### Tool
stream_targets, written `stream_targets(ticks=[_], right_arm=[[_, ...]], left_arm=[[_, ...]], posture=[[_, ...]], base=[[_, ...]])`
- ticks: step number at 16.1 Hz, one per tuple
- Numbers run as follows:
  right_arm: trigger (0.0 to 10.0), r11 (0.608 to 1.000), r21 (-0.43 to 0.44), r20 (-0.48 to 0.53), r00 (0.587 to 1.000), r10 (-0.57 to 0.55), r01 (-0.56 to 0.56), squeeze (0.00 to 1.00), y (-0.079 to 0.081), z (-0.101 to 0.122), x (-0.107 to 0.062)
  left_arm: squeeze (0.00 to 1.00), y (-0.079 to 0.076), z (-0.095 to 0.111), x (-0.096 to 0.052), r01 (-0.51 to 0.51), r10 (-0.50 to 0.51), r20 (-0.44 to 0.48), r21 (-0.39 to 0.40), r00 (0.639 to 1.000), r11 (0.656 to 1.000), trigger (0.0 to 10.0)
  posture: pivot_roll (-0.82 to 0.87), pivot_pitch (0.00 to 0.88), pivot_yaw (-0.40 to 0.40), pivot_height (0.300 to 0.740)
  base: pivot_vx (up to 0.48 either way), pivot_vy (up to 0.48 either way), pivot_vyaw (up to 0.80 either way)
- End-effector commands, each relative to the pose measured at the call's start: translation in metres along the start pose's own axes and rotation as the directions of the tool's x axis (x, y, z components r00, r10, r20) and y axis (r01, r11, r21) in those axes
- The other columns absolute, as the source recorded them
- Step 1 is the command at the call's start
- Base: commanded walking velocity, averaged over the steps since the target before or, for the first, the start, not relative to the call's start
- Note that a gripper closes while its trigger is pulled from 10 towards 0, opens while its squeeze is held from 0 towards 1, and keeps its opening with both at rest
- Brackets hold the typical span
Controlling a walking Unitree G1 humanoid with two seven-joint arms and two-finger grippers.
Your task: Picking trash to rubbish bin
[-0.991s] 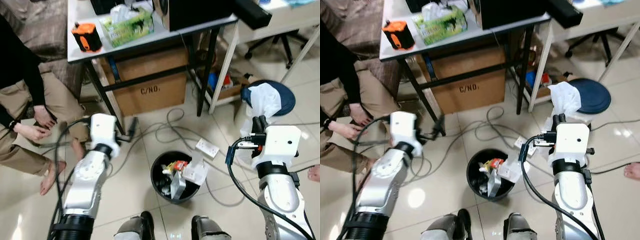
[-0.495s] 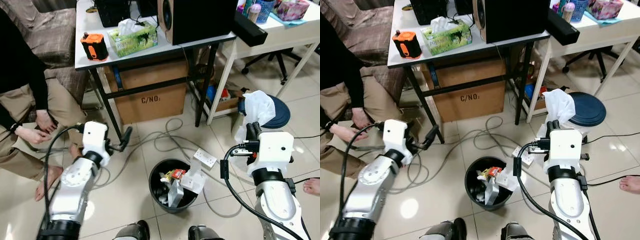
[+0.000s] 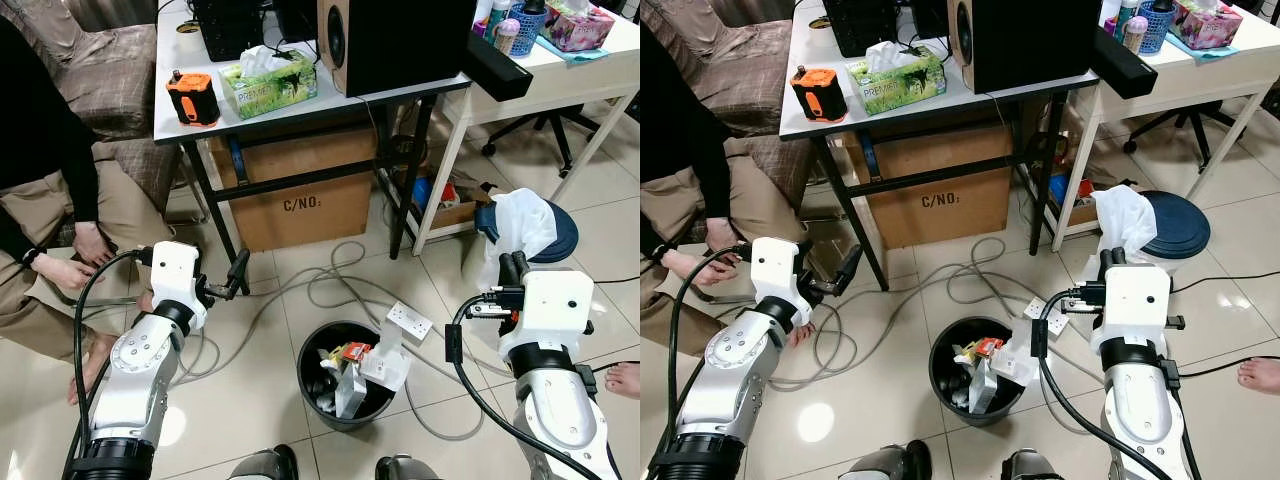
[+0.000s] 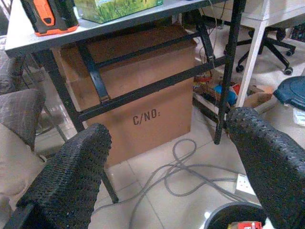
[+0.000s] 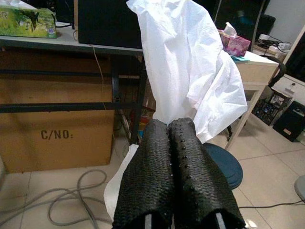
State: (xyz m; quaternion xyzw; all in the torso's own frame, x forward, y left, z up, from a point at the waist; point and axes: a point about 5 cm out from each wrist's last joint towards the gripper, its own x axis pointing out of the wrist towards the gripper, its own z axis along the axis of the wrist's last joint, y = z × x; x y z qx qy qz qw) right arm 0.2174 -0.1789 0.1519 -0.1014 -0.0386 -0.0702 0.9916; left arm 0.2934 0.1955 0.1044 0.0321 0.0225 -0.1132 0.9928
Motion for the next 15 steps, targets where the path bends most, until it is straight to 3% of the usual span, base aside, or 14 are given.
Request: stream_targets(ticks=[1,5,12,15], right_arm=[[0.0,1.0,-0.009,-0.002,1.0,-0.006,0.006,0.0,0.0,0.001,-0.001],[0.0,1.0,-0.002,-0.005,1.0,-0.008,0.008,0.0,0.002,0.002,-0.004],[0.0,0.999,0.021,-0.132,0.99,0.04,-0.037,0.0,0.009,-0.013,-0.04],[0.0,0.999,0.021,-0.139,0.989,0.051,-0.049,0.0,0.011,-0.012,-0.043]], left_arm=[[0.0,-0.001,0.001,-0.001,0.0,0.0,0.008,-0.002,1.0,1.0,10.0],[0.0,0.003,0.003,-0.005,0.004,-0.004,0.007,0.0,1.0,1.0,10.0],[0.0,0.01,-0.003,-0.037,0.026,-0.023,-0.075,0.043,0.997,0.999,10.0],[0.0,0.008,-0.008,-0.047,0.025,-0.02,-0.105,0.038,0.994,0.999,10.0]], posture=[[-0.15,0.133,0.077,0.74],[-0.13,0.165,0.083,0.74],[-0.1,0.311,0.089,0.74],[-0.1,0.326,0.08,0.74]], base=[[0.0,0.0,0.0],[0.0,0.0,0.0],[0.0,0.0,0.0],[0.0,0.0,0.0]])
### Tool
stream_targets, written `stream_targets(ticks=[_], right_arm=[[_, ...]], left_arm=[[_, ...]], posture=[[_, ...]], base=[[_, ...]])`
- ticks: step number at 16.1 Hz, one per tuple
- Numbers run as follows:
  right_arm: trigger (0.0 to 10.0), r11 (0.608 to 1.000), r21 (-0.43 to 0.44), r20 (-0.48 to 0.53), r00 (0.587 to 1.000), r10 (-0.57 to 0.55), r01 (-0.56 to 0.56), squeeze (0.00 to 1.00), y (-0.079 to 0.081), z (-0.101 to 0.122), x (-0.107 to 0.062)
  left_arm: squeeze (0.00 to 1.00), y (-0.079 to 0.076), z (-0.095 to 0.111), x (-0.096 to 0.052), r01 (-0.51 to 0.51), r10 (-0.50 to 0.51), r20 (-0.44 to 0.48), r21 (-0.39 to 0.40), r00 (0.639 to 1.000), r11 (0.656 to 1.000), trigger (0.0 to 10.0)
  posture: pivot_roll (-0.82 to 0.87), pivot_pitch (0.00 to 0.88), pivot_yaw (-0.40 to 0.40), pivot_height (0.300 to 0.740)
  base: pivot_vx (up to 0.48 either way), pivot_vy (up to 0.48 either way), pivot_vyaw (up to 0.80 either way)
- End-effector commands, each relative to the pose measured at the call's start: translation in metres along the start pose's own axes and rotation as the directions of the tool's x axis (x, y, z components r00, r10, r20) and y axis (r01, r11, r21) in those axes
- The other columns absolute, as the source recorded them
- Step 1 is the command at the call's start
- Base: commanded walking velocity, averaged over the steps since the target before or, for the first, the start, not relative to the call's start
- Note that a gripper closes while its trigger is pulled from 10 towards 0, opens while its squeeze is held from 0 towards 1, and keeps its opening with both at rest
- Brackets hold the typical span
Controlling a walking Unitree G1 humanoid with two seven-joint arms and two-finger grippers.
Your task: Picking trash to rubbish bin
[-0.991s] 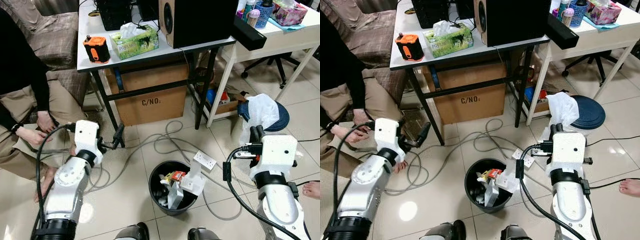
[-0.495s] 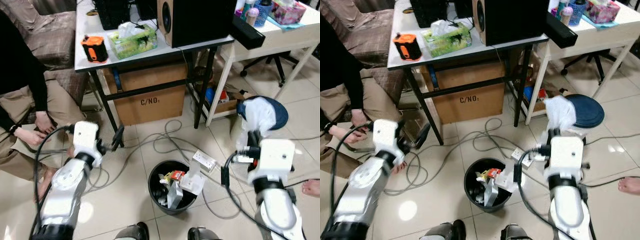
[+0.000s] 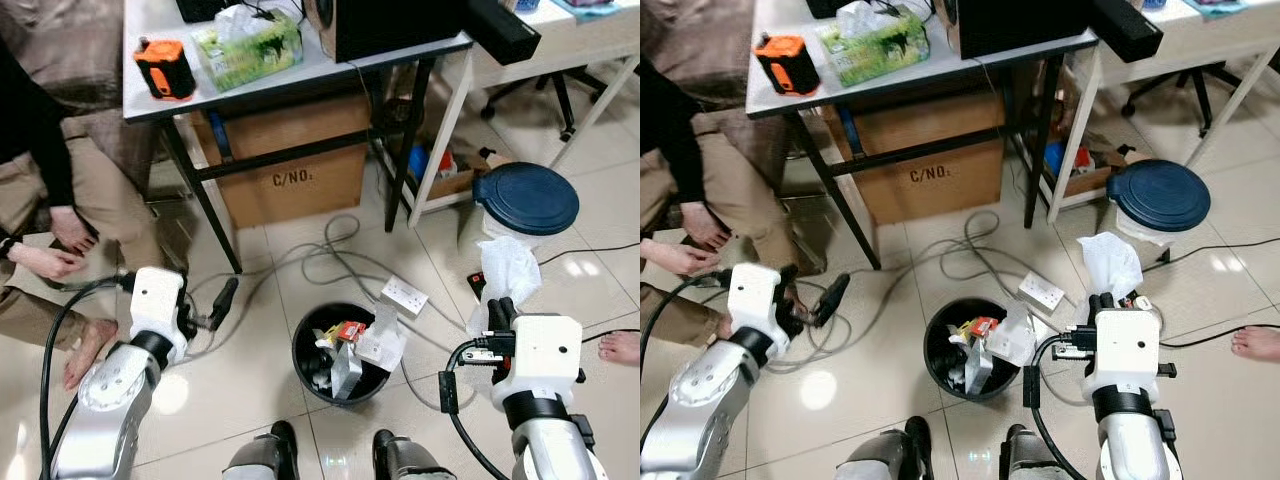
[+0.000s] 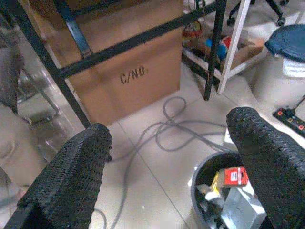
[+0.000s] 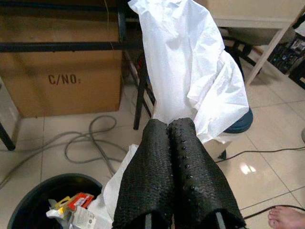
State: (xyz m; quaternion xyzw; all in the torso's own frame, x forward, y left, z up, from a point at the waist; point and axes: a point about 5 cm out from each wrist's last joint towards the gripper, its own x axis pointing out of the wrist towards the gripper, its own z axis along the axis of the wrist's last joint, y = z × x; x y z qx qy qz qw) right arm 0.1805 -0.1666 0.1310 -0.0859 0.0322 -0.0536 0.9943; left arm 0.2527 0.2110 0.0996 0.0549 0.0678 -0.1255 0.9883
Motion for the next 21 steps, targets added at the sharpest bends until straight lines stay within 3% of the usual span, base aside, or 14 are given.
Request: stream_targets(ticks=[1,16,21], right_arm=[[0.0,1.0,-0.006,-0.004,1.0,0.009,-0.009,0.0,0.002,0.002,-0.004],[0.0,0.999,0.007,-0.024,0.998,0.05,-0.05,0.0,0.01,0.0,-0.006],[0.0,0.998,0.01,-0.028,0.998,0.056,-0.056,0.0,0.012,-0.001,-0.005]], left_arm=[[0.0,0.003,-0.002,-0.006,-0.009,0.009,-0.019,0.002,1.0,1.0,10.0],[0.0,0.006,-0.001,-0.011,-0.009,0.01,-0.043,0.014,0.999,1.0,10.0],[0.0,0.006,-0.002,-0.01,-0.005,0.006,-0.048,0.02,0.999,1.0,10.0]], posture=[[-0.09,0.33,0.079,0.74],[-0.08,0.33,0.084,0.74],[-0.08,0.331,0.088,0.69]], base=[[0.0,0.0,0.0],[0.0,0.0,0.0],[0.0,0.0,0.0]])
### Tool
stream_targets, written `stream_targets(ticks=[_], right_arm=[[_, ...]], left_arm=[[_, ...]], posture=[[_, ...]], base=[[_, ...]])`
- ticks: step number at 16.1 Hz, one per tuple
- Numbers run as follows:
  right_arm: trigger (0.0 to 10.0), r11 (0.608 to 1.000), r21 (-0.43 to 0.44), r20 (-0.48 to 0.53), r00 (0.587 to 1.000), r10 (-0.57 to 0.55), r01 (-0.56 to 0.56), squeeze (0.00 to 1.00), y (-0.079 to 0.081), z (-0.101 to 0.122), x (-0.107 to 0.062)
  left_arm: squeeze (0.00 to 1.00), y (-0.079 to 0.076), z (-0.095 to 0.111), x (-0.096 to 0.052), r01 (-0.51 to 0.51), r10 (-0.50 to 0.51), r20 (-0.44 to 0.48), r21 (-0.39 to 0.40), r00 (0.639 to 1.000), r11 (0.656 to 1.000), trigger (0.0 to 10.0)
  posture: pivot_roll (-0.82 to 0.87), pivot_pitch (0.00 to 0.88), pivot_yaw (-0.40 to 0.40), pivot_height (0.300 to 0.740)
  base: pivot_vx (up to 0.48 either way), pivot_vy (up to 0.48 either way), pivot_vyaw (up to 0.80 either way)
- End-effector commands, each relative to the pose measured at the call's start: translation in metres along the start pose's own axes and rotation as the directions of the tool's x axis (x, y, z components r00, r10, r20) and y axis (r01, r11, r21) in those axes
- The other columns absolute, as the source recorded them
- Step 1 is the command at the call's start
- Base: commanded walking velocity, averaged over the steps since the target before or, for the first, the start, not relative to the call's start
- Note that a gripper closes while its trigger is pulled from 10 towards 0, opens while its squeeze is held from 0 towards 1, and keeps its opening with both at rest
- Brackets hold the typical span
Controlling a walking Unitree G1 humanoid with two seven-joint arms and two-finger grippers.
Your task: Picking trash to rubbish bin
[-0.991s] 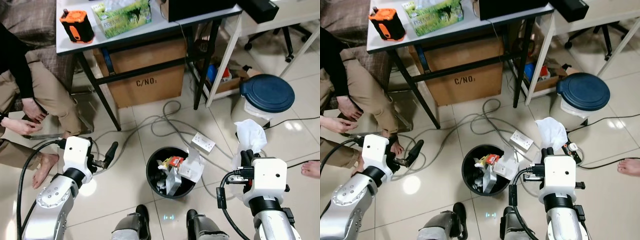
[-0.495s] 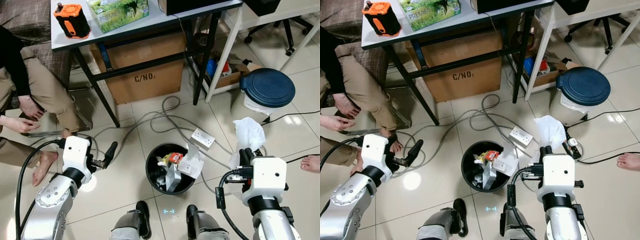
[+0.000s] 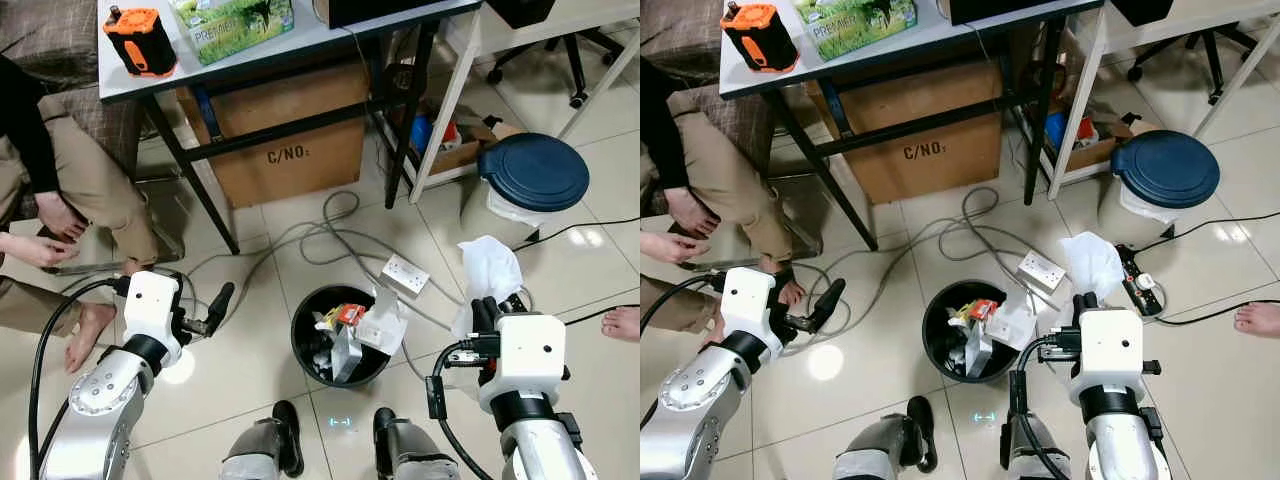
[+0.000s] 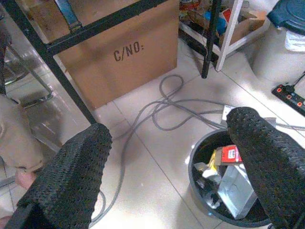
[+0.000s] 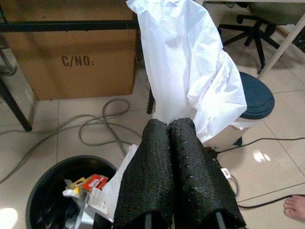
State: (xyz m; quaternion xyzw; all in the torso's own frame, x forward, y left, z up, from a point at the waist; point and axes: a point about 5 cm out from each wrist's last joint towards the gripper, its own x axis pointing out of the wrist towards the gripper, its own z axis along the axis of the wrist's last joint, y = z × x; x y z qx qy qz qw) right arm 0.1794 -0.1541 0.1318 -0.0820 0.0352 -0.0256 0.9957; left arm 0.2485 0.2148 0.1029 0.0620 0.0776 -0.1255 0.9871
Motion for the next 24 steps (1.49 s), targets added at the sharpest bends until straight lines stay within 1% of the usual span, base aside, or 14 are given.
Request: stream_targets(ticks=[1,7,11,14,18,24], right_arm=[[0.0,1.0,0.005,-0.029,1.0,0.002,-0.002,0.0,0.0009,-0.0043,-0.003],[0.0,1.0,0.012,-0.032,0.999,0.008,-0.007,0.0,0.0028,-0.0048,-0.0032],[0.0,1.0,0.015,-0.03,1.0,0.009,-0.008,0.0,0.0039,-0.005,-0.0027],[0.0,1.0,0.019,-0.028,1.0,0.01,-0.009,0.0,0.0053,-0.0056,-0.0017],[0.0,1.0,0.022,-0.026,1.0,0.007,-0.006,0.0,0.0063,-0.0063,-0.0009],[0.0,1.0,0.029,-0.025,1.0,-0.003,0.004,0.0,0.0062,-0.0075,-0.0012]], left_arm=[[0.0,0.0028,-0.004,-0.005,-0.006,0.006,-0.027,0.01,1.0,1.0,10.0],[0.0,0.0037,-0.0041,-0.0052,-0.002,0.003,-0.03,0.018,1.0,1.0,10.0],[0.0,0.0044,-0.0055,-0.0057,0.001,0.0,-0.035,0.023,0.999,1.0,10.0],[0.0,0.0056,-0.0055,-0.0061,0.003,-0.002,-0.037,0.031,0.999,1.0,10.0],[0.0,0.0058,-0.0043,-0.0056,0.011,-0.01,-0.035,0.04,0.999,0.999,10.0],[0.0,0.0013,-0.0049,-0.0052,0.05,-0.049,-0.037,0.042,0.998,0.998,10.0]], posture=[[-0.08,0.332,0.089,0.681],[-0.08,0.333,0.094,0.633],[-0.08,0.333,0.098,0.594],[-0.07,0.334,0.102,0.581],[-0.07,0.331,0.109,0.581],[-0.07,0.33,0.114,0.581]], base=[[0.0,0.0,0.0],[0.0,0.0,0.0],[0.0,0.0,0.0],[0.0,0.0,0.0],[0.0,0.0,0.0],[0.0,0.0,0.0]])
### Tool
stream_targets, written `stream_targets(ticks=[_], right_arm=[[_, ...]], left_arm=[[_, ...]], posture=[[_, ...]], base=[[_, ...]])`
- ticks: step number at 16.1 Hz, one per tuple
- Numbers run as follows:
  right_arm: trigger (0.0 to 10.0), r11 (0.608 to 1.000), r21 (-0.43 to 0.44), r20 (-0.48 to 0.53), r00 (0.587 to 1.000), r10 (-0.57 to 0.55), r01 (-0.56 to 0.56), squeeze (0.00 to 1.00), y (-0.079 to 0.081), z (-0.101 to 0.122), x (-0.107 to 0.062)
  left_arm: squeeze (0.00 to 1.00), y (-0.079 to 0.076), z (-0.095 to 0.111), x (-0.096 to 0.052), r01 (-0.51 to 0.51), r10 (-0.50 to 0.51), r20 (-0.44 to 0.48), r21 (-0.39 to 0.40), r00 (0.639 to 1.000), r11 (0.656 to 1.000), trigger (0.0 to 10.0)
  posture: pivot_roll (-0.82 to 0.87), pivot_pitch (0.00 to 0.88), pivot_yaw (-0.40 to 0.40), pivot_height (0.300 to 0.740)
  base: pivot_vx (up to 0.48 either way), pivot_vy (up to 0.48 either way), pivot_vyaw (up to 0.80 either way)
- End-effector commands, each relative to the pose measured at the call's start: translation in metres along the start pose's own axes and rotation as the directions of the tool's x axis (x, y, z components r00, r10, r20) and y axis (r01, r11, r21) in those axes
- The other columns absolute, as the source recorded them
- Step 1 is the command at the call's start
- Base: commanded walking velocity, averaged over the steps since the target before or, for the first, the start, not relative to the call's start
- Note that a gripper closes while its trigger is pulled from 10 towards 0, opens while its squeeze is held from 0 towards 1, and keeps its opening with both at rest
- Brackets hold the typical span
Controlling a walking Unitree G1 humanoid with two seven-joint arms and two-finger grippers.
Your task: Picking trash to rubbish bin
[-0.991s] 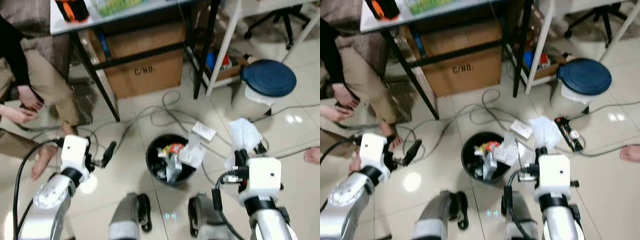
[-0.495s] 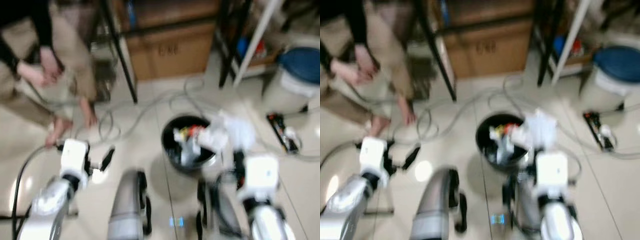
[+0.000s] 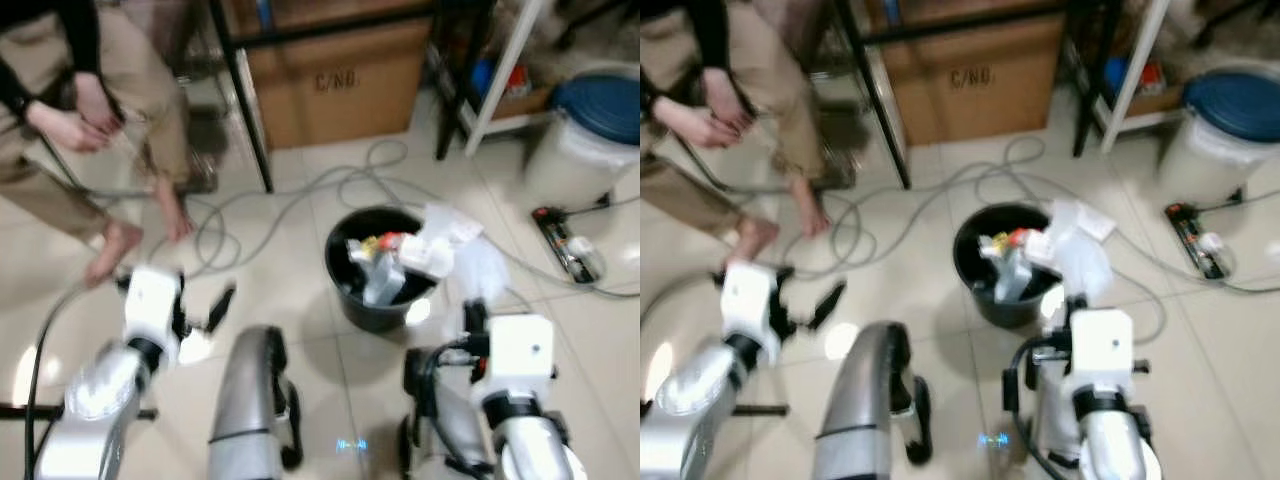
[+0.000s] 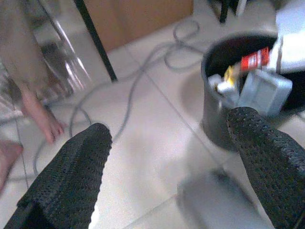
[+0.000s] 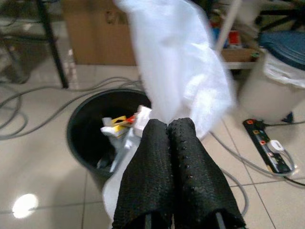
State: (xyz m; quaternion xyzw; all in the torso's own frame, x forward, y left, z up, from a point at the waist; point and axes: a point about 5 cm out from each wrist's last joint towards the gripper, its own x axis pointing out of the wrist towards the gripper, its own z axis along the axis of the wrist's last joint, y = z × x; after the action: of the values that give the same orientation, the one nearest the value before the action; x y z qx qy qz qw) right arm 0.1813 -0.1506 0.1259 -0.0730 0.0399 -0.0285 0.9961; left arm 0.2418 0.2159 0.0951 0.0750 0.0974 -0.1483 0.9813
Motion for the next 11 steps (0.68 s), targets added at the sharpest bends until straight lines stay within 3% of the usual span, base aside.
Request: stream_targets(ticks=[1,7,11], right_arm=[[0.0,1.0,0.01,-0.015,1.0,-0.001,0.001,0.0,0.001,-0.003,-0.003],[0.0,1.0,0.01,-0.012,1.0,-0.007,0.007,0.0,0.001,-0.004,-0.002],[0.0,1.0,0.009,0.0,1.0,-0.02,0.02,0.0,-0.002,-0.004,0.008]], left_arm=[[0.0,0.003,0.003,0.0,0.004,-0.004,0.004,0.019,1.0,1.0,10.0],[0.0,-0.002,0.007,0.003,0.042,-0.043,0.016,0.03,0.999,0.999,10.0],[0.0,-0.009,0.013,0.01,0.088,-0.089,0.029,0.043,0.996,0.995,10.0]], posture=[[-0.07,0.33,0.115,0.581],[-0.07,0.331,0.123,0.581],[-0.05,0.352,0.139,0.581]], base=[[0.0,0.0,0.0],[0.0,0.0,0.0],[0.0,0.0,0.0]])
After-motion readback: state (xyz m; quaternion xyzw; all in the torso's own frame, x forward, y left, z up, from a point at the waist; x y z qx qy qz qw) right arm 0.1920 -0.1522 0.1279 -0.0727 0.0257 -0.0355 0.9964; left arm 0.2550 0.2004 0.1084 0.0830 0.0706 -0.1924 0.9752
